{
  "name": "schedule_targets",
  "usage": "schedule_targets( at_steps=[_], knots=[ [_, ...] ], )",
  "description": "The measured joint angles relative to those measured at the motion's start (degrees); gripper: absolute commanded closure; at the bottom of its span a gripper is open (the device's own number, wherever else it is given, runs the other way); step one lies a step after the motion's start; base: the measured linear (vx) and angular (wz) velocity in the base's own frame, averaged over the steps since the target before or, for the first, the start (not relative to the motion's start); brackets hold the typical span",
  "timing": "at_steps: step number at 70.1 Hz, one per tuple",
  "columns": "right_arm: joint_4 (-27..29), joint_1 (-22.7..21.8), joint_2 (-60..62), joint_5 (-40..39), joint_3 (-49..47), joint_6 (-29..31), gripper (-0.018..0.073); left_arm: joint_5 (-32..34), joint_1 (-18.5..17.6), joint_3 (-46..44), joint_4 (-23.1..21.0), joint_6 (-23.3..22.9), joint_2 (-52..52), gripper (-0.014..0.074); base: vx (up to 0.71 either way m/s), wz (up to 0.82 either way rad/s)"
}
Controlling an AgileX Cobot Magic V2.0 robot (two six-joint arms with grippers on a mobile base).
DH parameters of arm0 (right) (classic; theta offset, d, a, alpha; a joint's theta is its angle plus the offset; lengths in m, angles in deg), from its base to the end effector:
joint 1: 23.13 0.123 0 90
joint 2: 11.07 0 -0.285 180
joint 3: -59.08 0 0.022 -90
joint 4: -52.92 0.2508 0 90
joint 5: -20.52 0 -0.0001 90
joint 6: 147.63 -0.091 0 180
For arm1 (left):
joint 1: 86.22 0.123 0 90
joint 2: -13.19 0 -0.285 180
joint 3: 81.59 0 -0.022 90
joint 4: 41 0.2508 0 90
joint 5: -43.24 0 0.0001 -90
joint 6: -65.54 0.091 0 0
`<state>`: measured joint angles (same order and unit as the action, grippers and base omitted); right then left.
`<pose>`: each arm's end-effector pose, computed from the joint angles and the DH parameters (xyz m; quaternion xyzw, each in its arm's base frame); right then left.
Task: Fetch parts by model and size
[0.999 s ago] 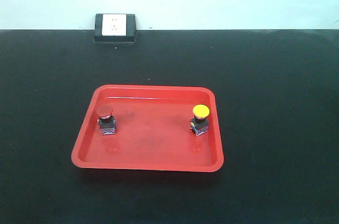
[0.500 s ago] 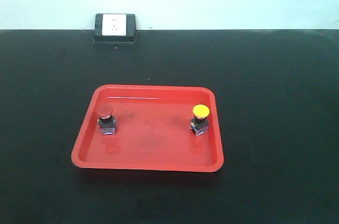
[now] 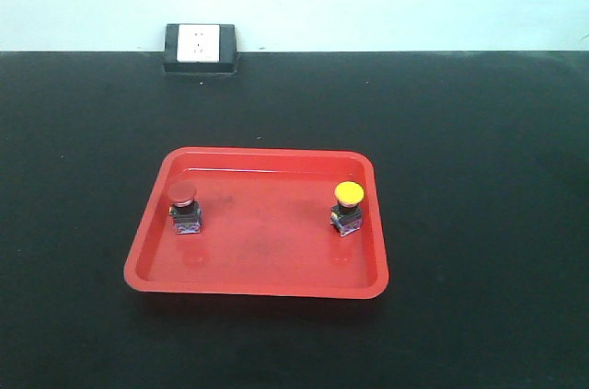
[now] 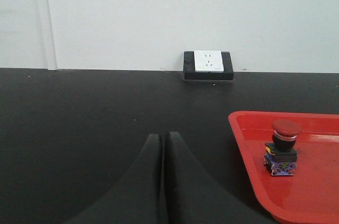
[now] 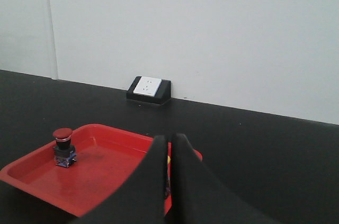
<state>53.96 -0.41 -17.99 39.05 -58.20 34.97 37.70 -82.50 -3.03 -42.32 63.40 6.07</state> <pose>0.0325 0.0142 0.2680 -0.1487 0.6796 0.1335 0.7058 0.0565 0.0035 0.1971 -0.0439 0.7132 0.0008 0.6995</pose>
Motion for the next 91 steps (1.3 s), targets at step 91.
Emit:
schedule_targets(
  at_steps=[91],
  knots=[
    [-4.1,-19.3,0.0,-15.4,16.1,-3.0,0.0569,0.0,0.0,0.0,0.0,0.0,0.0,0.0604,0.00,0.00]
  ],
)
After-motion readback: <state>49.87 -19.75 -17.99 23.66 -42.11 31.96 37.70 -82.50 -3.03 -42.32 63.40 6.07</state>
